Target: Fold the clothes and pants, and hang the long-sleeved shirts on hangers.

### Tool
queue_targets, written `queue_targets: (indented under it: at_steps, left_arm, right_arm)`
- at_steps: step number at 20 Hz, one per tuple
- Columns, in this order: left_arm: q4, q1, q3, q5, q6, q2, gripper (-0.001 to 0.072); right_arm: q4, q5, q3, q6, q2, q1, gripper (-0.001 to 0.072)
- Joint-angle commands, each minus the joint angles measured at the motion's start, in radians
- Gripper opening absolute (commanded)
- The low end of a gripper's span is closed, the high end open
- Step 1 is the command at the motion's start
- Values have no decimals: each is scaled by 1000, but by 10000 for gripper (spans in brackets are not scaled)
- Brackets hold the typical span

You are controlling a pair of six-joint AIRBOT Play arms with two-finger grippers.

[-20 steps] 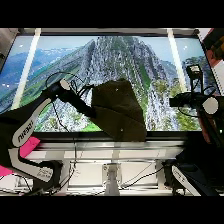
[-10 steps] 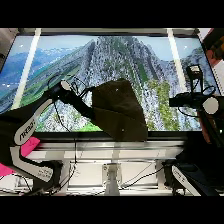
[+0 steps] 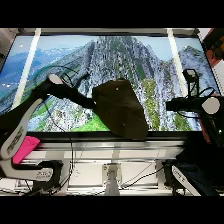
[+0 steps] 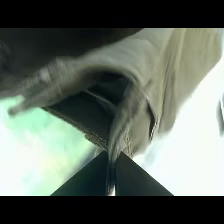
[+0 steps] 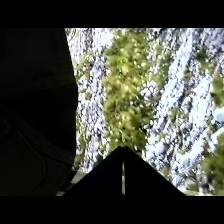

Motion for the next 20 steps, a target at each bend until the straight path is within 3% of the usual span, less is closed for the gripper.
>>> queue_targets:
  at_steps: [1, 3, 5, 6, 7, 8, 11, 15, 17, 19, 20]
  left_arm:
    - [-31, 38, 3, 300, -34, 183, 37]
    - [-30, 51, 2, 389, -71, 249, 37]
    - [16, 53, 0, 398, -142, 261, 37]
    - [56, 53, -13, 406, -182, 259, 37]
    - [89, 52, -39, 422, -212, 257, 37]
    - [111, 53, -71, 447, -226, 254, 37]
    - [174, 68, -164, 551, -304, 240, 38]
    - [196, 110, -209, 560, -375, 211, 37]
    - [312, 108, -216, 516, -424, 199, 37]
    - [476, 103, -216, 425, -494, 195, 37]
    - [560, 103, -216, 370, -525, 196, 38]
  right_arm:
    - [76, 41, -61, -8, 1, 0, 20]
    - [210, 36, -130, -67, 0, 0, 20]
    - [406, 8, -205, -163, 0, 0, 34]
    - [499, -12, -241, -200, 0, 1, 114]
    - [577, -31, -274, -216, 0, 1, 278]
    - [637, -39, -306, -217, 0, 1, 342]
    - [706, -34, -354, -217, 0, 1, 342]
    - [782, -57, -360, -217, 0, 1, 342]
    - [792, -93, -360, -217, 0, 1, 348]
    - [817, -100, -360, -217, -14, 2, 462]
    - [821, -101, -360, -216, -26, 12, 462]
